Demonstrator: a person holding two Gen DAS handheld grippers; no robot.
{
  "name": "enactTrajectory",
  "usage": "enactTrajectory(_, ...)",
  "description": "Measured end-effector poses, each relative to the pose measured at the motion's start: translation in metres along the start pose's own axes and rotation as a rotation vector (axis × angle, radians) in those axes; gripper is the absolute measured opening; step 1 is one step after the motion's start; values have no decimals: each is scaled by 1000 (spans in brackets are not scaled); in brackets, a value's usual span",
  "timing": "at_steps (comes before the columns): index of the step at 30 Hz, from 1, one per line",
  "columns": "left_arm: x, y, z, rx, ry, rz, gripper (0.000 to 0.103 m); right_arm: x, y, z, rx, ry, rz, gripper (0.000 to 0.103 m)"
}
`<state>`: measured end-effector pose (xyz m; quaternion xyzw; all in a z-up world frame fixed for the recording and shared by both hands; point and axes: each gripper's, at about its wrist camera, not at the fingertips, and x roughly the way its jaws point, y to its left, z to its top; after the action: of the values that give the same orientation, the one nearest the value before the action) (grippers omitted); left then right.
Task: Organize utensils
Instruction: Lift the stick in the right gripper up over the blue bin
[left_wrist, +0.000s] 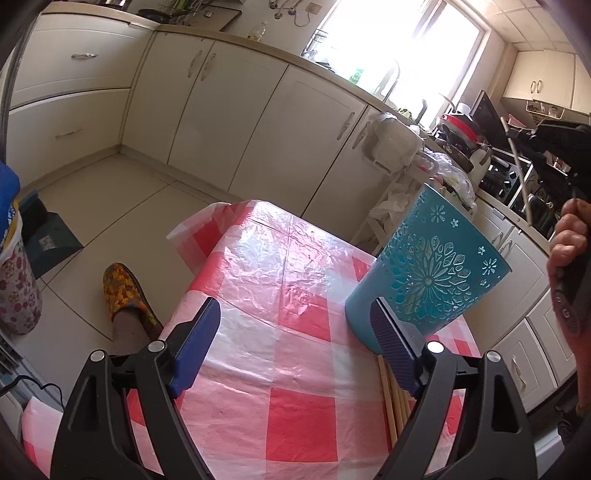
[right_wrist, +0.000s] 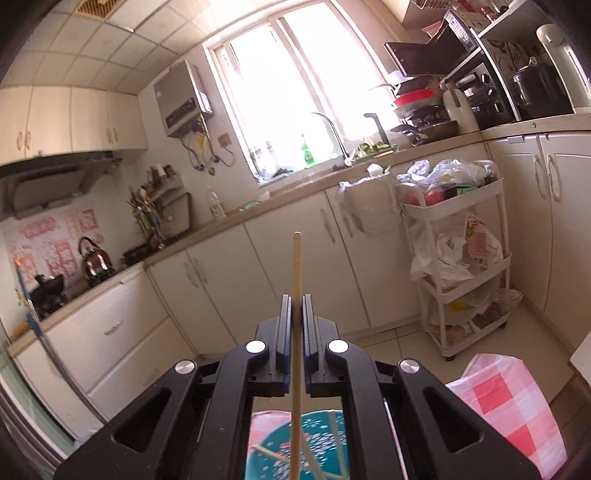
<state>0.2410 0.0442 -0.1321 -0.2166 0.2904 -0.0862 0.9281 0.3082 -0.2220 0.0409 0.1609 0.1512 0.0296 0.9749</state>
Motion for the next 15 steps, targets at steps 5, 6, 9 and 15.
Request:
enactTrajectory(5,0,-1,0,-2,3,0,80,32,-1,-17,-54,69,-48,6)
enactTrajectory(6,0,-1,0,-2,4,-1,80,35,-1,-20,-62,85,-51,6)
enactTrajectory(9,0,-1,0,-2,4,-2,80,34,0,-30,-88,114,-56,6)
enactTrajectory(15,0,0,0,-7,3,1,80,34,1,-53,-154,174,-61,6)
